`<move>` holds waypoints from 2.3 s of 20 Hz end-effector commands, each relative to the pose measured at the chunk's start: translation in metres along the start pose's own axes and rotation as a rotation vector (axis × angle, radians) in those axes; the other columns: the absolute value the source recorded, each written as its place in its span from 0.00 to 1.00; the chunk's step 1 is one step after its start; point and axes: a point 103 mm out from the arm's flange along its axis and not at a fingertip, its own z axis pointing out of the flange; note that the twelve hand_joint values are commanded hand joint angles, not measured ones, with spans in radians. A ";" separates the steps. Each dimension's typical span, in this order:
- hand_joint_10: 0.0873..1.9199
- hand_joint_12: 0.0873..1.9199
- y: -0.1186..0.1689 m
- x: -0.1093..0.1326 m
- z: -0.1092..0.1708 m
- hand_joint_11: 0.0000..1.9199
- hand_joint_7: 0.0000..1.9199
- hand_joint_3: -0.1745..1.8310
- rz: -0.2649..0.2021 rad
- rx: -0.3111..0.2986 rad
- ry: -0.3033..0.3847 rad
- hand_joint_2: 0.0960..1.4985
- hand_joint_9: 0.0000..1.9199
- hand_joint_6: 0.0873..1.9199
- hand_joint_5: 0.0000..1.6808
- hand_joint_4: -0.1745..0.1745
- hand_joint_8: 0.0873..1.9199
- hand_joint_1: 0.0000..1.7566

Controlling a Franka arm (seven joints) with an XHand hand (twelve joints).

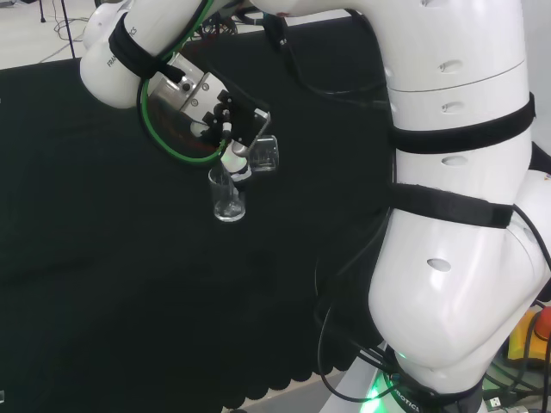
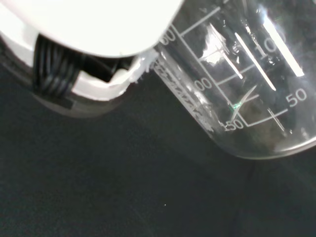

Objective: Pour the water from the handheld beaker into the one on the table.

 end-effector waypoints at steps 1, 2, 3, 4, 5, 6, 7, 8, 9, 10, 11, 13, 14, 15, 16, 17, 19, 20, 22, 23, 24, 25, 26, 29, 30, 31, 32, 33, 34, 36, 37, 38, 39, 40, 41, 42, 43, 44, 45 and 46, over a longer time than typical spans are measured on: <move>0.01 0.32 0.001 -0.003 0.004 0.76 0.80 0.55 -0.001 0.005 -0.018 0.24 0.93 0.20 0.84 0.14 0.21 0.76; 0.01 0.32 0.001 -0.001 0.002 0.76 0.80 0.55 0.002 0.008 -0.025 0.24 0.93 0.20 0.84 0.14 0.21 0.76; 0.01 0.32 0.000 0.001 0.000 0.76 0.80 0.55 0.004 0.011 -0.030 0.24 0.93 0.20 0.84 0.14 0.21 0.76; 0.01 0.32 0.000 0.003 -0.001 0.76 0.80 0.55 0.007 0.015 -0.036 0.24 0.93 0.20 0.84 0.15 0.21 0.76; 0.01 0.32 -0.001 0.005 -0.003 0.76 0.80 0.55 0.008 0.016 -0.037 0.24 0.93 0.20 0.84 0.15 0.21 0.76; 0.01 0.32 0.000 -0.003 0.004 0.76 0.80 0.55 0.003 0.014 -0.016 0.24 0.93 0.20 0.84 0.15 0.21 0.76; 0.01 0.32 0.000 -0.006 0.007 0.76 0.80 0.55 0.002 0.014 -0.022 0.24 0.93 0.20 0.84 0.15 0.21 0.76; 0.01 0.32 0.000 -0.007 0.008 0.76 0.80 0.55 0.002 0.014 -0.027 0.24 0.93 0.20 0.84 0.15 0.21 0.76; 0.01 0.32 0.000 -0.007 0.007 0.76 0.80 0.55 0.004 0.018 -0.031 0.24 0.93 0.20 0.84 0.15 0.21 0.76; 0.01 0.32 0.000 -0.005 0.006 0.76 0.80 0.55 0.007 0.020 -0.035 0.24 0.93 0.20 0.84 0.15 0.21 0.76; 0.01 0.32 0.000 -0.003 0.004 0.76 0.80 0.55 0.010 0.025 -0.041 0.24 0.93 0.20 0.84 0.15 0.21 0.76; 0.01 0.32 0.000 0.003 -0.002 0.76 0.80 0.55 0.012 0.028 -0.049 0.24 0.93 0.20 0.84 0.15 0.21 0.76; 0.01 0.32 0.000 0.006 -0.005 0.76 0.80 0.55 0.013 0.030 -0.050 0.24 0.93 0.20 0.84 0.15 0.21 0.76; 0.01 0.32 0.000 0.008 -0.006 0.76 0.80 0.55 0.013 0.031 -0.052 0.24 0.93 0.20 0.83 0.15 0.20 0.76; 0.01 0.32 -0.001 0.009 -0.007 0.76 0.80 0.55 0.012 0.032 -0.054 0.24 0.93 0.20 0.83 0.15 0.20 0.76; 0.01 0.32 0.000 0.001 0.000 0.76 0.80 0.55 0.007 0.030 -0.037 0.24 0.93 0.20 0.83 0.15 0.20 0.76; 0.01 0.32 0.000 -0.002 0.003 0.76 0.80 0.55 0.006 0.030 -0.037 0.24 0.93 0.20 0.83 0.16 0.20 0.76; 0.01 0.32 0.000 0.000 0.002 0.76 0.80 0.55 0.009 0.033 -0.042 0.24 0.93 0.20 0.83 0.16 0.20 0.76; 0.01 0.32 0.000 -0.001 0.003 0.76 0.80 0.55 0.007 0.029 -0.038 0.25 0.93 0.20 0.83 0.16 0.20 0.76; 0.01 0.32 0.000 -0.002 0.004 0.76 0.80 0.55 0.007 0.030 -0.040 0.25 0.93 0.20 0.83 0.16 0.20 0.76; 0.01 0.32 0.000 -0.001 0.003 0.76 0.80 0.55 0.010 0.032 -0.044 0.25 0.93 0.20 0.83 0.16 0.20 0.76; 0.01 0.32 0.000 0.001 0.001 0.76 0.80 0.55 0.011 0.032 -0.048 0.25 0.93 0.20 0.83 0.16 0.20 0.76; 0.01 0.32 0.000 0.003 -0.002 0.76 0.80 0.55 0.012 0.032 -0.051 0.25 0.93 0.20 0.83 0.16 0.20 0.76; 0.01 0.32 -0.001 -0.002 0.003 0.76 0.80 0.55 0.009 0.025 -0.040 0.25 0.93 0.20 0.83 0.16 0.20 0.76; 0.01 0.32 -0.001 -0.002 0.003 0.76 0.80 0.55 0.010 0.026 -0.045 0.25 0.93 0.20 0.83 0.16 0.20 0.76; 0.01 0.32 -0.001 0.000 0.001 0.76 0.80 0.55 0.011 0.025 -0.048 0.25 0.93 0.20 0.83 0.16 0.20 0.76; 0.01 0.32 -0.001 0.002 -0.001 0.76 0.80 0.55 0.013 0.025 -0.051 0.25 0.93 0.20 0.83 0.16 0.20 0.76; 0.01 0.32 -0.002 -0.001 0.002 0.76 0.80 0.55 0.008 0.019 -0.040 0.25 0.93 0.20 0.83 0.16 0.20 0.76; 0.01 0.32 -0.002 -0.002 0.003 0.76 0.80 0.55 0.009 0.020 -0.039 0.25 0.93 0.20 0.83 0.16 0.20 0.76; 0.01 0.32 -0.002 -0.003 0.003 0.76 0.80 0.55 0.007 0.017 -0.037 0.25 0.93 0.20 0.83 0.16 0.20 0.76; 0.01 0.32 -0.003 -0.003 0.003 0.76 0.80 0.55 0.008 0.015 -0.038 0.25 0.93 0.20 0.83 0.16 0.20 0.76; 0.01 0.32 -0.003 -0.001 0.001 0.76 0.80 0.55 0.010 0.014 -0.044 0.25 0.93 0.20 0.83 0.16 0.20 0.76; 0.01 0.32 -0.004 0.001 -0.001 0.76 0.80 0.55 0.012 0.012 -0.047 0.25 0.93 0.20 0.83 0.16 0.20 0.76; 0.01 0.32 -0.005 0.003 -0.003 0.76 0.80 0.55 0.013 0.009 -0.051 0.25 0.93 0.20 0.83 0.16 0.20 0.76; 0.01 0.32 -0.006 0.005 -0.005 0.76 0.80 0.55 0.012 0.005 -0.049 0.25 0.93 0.20 0.83 0.16 0.20 0.76; 0.01 0.32 -0.007 0.007 -0.007 0.76 0.80 0.55 0.011 0.002 -0.045 0.25 0.93 0.20 0.83 0.16 0.20 0.76; 0.01 0.32 -0.008 0.007 -0.008 0.76 0.80 0.55 0.010 -0.002 -0.042 0.25 0.93 0.20 0.83 0.16 0.20 0.76; 0.01 0.32 -0.008 0.007 -0.009 0.76 0.80 0.55 0.011 -0.006 -0.039 0.25 0.93 0.20 0.83 0.16 0.20 0.76; 0.01 0.32 -0.009 0.006 -0.008 0.76 0.80 0.55 0.015 -0.007 -0.032 0.25 0.93 0.20 0.83 0.16 0.20 0.76; 0.01 0.32 -0.009 0.006 -0.009 0.76 0.80 0.55 0.016 -0.013 -0.028 0.25 0.93 0.20 0.83 0.16 0.20 0.76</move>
